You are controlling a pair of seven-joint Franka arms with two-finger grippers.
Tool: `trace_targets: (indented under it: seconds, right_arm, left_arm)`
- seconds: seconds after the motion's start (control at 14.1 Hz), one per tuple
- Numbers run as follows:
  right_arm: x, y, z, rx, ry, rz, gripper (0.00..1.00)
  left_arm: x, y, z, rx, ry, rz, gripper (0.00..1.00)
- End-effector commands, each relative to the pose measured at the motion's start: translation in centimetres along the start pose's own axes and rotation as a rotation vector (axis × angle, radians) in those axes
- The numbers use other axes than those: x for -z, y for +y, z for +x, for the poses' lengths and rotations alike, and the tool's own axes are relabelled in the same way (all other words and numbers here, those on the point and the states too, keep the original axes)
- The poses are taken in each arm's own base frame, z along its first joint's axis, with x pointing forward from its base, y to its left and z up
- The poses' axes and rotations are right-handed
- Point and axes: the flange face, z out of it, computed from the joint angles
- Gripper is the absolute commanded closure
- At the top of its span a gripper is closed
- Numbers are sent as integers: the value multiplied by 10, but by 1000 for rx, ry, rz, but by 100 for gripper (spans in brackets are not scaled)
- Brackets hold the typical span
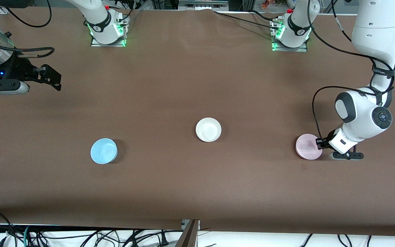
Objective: Stack pink and blue bowls on white bowl
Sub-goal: 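Close the left gripper on the pink bowl rim and lift, then carry the pink bowl with the left gripper over the white bowl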
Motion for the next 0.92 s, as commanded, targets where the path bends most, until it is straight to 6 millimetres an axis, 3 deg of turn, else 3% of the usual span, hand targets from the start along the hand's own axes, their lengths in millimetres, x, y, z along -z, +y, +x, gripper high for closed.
trace_targets:
  seconds: [0.0, 0.28, 0.42, 0.71, 0.85]
  right_arm:
    - [5, 1, 0, -9, 7, 6, 0]
    - [5, 1, 0, -3, 7, 6, 0]
    - [5, 3, 0, -3, 7, 8, 0]
    - [5, 4, 0, -4, 7, 6, 0]
    - [5, 4, 0, -4, 7, 6, 0]
  left_arm:
    - [27, 10, 5, 12, 36, -13, 100]
    - [86, 26, 29, 144, 54, -52, 100]
    - [118, 53, 38, 209, 32, -79, 100]
    - [148, 151, 38, 290, -23, -1, 100]
    - [152, 218, 29, 376, -25, 4, 100]
